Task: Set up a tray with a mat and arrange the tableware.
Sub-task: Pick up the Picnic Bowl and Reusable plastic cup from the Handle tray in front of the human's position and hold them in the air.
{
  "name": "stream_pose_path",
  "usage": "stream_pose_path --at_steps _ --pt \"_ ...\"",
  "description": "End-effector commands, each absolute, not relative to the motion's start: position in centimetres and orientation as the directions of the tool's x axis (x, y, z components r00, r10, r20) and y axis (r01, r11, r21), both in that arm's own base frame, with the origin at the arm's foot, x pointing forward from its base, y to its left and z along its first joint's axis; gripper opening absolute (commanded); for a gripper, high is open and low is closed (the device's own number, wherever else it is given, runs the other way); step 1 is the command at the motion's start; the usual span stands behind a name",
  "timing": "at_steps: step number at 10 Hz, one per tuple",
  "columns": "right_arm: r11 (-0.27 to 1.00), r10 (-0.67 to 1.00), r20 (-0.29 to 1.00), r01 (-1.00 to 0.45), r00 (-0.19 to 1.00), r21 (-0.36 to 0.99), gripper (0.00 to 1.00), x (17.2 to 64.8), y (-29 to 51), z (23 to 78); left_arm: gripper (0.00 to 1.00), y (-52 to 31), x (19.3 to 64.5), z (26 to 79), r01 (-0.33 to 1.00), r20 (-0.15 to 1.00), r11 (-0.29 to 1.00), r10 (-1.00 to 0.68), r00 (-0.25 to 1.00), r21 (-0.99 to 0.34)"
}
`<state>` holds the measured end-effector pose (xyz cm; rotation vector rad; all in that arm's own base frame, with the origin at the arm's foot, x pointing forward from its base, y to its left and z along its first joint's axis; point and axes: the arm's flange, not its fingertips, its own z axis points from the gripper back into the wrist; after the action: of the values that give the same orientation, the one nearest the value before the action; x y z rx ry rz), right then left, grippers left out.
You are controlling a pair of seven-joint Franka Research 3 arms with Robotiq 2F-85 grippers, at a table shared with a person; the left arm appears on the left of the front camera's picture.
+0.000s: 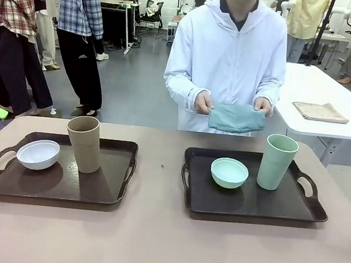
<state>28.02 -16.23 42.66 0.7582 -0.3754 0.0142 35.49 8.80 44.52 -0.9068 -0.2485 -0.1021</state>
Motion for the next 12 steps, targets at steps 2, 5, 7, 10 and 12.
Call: stream_pose_path --at_steps 2,5,7,10,12 --pt "0.712 -0.122 0.354 -0.166 0.927 0.682 1.0 28.3 -16.4 42.5 1.0 8.9 35.6 44.6 0.201 0.267 0.597 0.023 0.963 -0.777" --pt "0.785 -0.018 0.337 -0.195 0.941 0.587 1.0 30.0 -14.6 44.2 1.0 6.6 36.3 47.2 0.319 0.359 0.674 -0.085 0.929 -0.667" --pt "0.829 0.03 0.325 -0.205 0.945 0.52 1.0 31.3 -12.9 47.2 1.0 3.0 37.3 52.8 0.446 0.466 0.753 -0.21 0.859 -0.484" --pt "0.869 0.04 0.281 -0.172 0.959 0.465 1.0 34.3 -10.0 51.8 1.0 -3.2 40.0 58.0 0.608 0.514 0.719 -0.401 0.758 -0.336" --pt "0.892 0.027 0.27 -0.145 0.963 0.429 1.0 36.1 -7.2 55.7 1.0 -8.6 42.0 59.2 0.706 0.498 0.669 -0.542 0.677 -0.232"
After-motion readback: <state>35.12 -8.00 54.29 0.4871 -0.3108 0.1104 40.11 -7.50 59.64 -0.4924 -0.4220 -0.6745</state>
